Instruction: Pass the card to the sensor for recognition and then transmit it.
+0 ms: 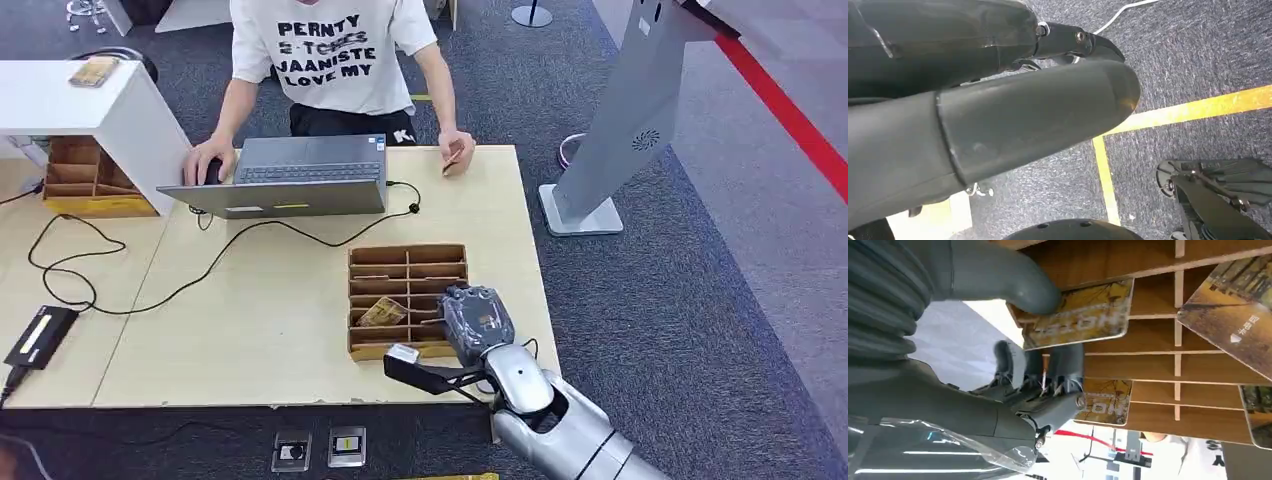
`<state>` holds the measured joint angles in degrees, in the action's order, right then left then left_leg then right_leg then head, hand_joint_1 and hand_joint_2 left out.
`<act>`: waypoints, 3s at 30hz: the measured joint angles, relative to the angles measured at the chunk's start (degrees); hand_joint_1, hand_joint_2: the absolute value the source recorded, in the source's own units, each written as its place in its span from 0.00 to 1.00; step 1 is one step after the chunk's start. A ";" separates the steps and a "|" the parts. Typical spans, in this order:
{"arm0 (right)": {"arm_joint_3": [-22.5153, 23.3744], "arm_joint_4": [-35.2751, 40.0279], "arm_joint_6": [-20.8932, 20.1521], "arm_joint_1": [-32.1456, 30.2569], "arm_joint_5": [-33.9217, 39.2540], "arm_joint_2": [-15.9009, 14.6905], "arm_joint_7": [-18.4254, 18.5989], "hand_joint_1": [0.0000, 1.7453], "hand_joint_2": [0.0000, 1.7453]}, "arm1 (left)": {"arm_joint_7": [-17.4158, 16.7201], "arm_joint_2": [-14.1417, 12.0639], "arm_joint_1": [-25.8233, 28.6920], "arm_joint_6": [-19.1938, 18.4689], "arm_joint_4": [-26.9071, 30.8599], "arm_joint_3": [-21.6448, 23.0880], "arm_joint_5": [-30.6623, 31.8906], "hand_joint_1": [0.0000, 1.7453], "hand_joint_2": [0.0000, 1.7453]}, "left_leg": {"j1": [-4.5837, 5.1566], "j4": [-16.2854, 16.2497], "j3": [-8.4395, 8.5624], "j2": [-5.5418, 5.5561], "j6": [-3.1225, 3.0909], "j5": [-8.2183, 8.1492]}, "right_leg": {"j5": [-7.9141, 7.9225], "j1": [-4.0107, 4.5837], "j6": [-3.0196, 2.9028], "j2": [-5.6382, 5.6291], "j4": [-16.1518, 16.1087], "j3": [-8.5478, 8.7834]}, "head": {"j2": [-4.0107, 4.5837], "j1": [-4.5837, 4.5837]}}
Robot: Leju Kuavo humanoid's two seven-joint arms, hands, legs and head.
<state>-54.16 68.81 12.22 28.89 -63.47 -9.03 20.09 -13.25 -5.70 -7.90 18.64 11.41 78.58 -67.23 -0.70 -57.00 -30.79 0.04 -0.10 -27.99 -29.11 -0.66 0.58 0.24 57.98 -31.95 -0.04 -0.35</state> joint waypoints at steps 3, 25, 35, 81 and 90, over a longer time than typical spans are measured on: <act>0.00 0.35 -0.11 -0.03 -0.07 -0.15 0.02 0.91 1.00 | 0.00 0.00 0.01 0.09 0.00 0.00 0.00 0.00 0.00 | 0.00 0.00 0.00 0.00 0.00 0.00 | 0.00 0.00 0.00 -0.02 0.00 0.00 | 0.00 0.02; 0.00 2.71 0.26 -0.09 0.22 -0.96 1.33 0.93 1.00 | 0.00 0.00 0.02 0.07 0.00 0.00 0.00 0.00 0.00 | 0.00 0.00 0.00 -0.01 0.00 0.00 | 0.00 0.00 0.00 -0.02 0.00 0.00 | 0.00 0.02; 1.79 9.08 2.06 -0.15 -0.74 -2.03 3.72 0.93 1.00 | 0.00 0.00 0.08 0.00 0.00 0.00 0.00 0.00 0.00 | 0.00 0.00 0.02 -0.01 0.00 0.00 | 0.00 0.00 0.00 -0.03 0.00 0.00 | 0.00 0.02; 11.41 33.61 -3.06 5.84 -2.58 -7.15 -1.49 1.00 1.00 | 0.81 0.09 -0.68 -1.64 0.00 0.17 3.96 0.00 0.00 | 0.01 -0.01 -0.05 -0.01 -0.01 -0.02 | 0.00 -0.01 0.00 0.00 0.00 -0.01 | 0.00 0.00; 9.94 24.93 -8.07 17.29 4.22 -5.81 -4.29 1.00 1.00 | -0.59 0.13 -2.27 -3.04 0.00 0.68 6.56 0.00 0.00 | 0.00 -0.01 -0.09 0.06 -0.05 0.04 | 0.01 0.00 0.00 0.10 0.01 0.00 | 0.00 0.00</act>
<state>-44.22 93.74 4.15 46.18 -59.25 -14.84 15.80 -13.84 -5.57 -10.18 15.61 11.41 79.25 -60.67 -0.70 -57.01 -30.88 0.10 -0.15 -27.95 -29.10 -0.66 0.58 0.34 57.99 -31.95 -0.04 -0.35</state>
